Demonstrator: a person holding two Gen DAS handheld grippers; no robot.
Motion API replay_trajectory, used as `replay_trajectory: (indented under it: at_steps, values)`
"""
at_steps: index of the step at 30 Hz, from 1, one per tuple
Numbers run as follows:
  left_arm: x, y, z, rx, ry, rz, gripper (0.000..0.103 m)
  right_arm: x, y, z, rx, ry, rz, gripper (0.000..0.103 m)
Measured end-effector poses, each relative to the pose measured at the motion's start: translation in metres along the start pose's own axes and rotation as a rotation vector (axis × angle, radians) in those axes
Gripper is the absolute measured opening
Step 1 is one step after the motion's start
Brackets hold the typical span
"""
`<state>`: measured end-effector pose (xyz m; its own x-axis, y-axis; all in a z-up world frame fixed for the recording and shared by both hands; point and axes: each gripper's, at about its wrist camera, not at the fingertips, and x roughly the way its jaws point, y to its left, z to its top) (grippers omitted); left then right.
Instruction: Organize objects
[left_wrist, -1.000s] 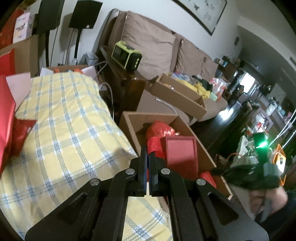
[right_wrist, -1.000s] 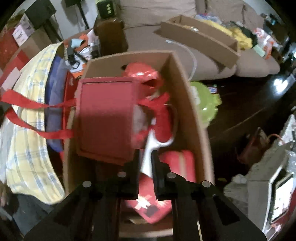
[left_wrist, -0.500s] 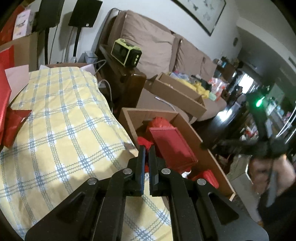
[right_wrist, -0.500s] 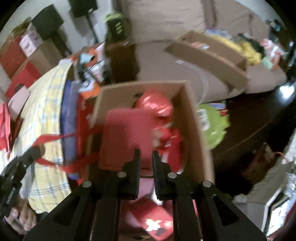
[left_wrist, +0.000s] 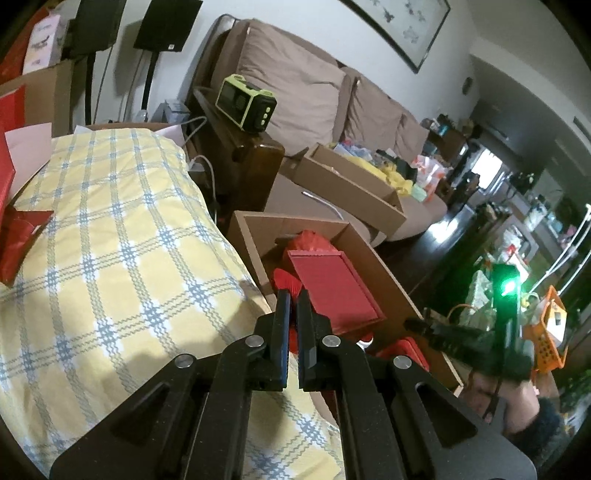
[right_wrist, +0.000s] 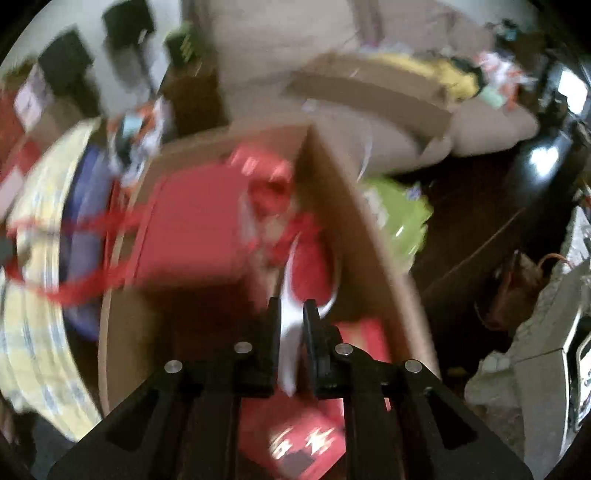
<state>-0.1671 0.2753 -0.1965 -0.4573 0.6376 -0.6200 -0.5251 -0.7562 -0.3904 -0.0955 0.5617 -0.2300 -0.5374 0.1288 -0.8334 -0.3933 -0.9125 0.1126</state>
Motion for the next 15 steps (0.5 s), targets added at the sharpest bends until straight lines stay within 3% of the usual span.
replay_trajectory:
  at_steps: [4,7,12,15]
  values:
    - [0.002,-0.010,-0.003,0.052,-0.004,0.025,0.001,0.007,-0.009,0.005,0.050,-0.014,0.030,0.012]
    - [0.002,-0.018,-0.005,0.088,-0.010,0.027,0.001,0.010,-0.005,0.010,0.058,0.039,0.053,0.012]
    - [0.006,-0.027,-0.010,0.126,-0.001,0.059,0.001,0.017,0.006,0.021,-0.024,0.027,0.074,0.013]
    - [0.006,-0.029,-0.010,0.137,0.001,0.061,0.001,0.032,0.000,0.025,0.005,0.038,0.096,0.014]
